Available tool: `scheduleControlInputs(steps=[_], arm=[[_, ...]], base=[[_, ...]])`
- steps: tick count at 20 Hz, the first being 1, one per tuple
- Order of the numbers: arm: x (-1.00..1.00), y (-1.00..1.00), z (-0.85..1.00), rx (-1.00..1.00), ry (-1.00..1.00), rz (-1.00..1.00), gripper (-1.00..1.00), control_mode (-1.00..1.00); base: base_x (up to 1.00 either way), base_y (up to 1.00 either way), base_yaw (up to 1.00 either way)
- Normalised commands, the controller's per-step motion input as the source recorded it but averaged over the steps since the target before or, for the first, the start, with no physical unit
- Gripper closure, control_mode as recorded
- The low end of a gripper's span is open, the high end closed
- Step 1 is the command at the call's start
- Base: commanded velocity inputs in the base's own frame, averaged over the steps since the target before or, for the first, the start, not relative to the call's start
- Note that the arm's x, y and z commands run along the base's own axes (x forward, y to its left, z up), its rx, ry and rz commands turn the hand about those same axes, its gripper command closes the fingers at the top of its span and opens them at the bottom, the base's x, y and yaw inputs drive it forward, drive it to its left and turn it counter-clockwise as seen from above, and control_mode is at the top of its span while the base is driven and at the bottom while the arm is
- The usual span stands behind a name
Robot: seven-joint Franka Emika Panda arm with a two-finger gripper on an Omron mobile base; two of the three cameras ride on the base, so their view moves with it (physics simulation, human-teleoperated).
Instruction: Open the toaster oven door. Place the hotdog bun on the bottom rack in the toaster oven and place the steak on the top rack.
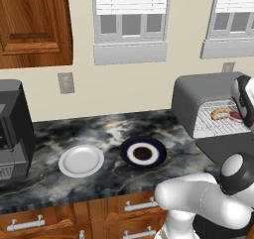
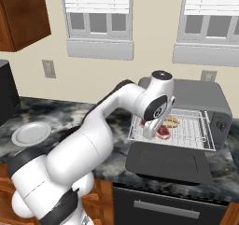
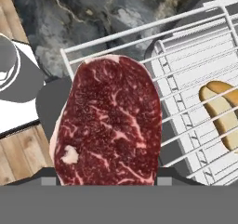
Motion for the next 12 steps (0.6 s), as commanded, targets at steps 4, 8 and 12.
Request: scheduleControlInputs(steps=[4, 8, 12], arm=[[0.09, 0.00, -0.33, 0.00, 0.00, 0.05, 1.00, -1.00], [0.17, 0.00, -0.14, 0.00, 0.00, 0.05, 1.00, -1.00], [0.14, 0.00, -0.16, 0.00, 0.00, 0.05, 1.00, -1.00]], base=[[0.00, 0.00, 0.00], [0.00, 0.00, 0.00], [0.00, 0.00, 0.00]])
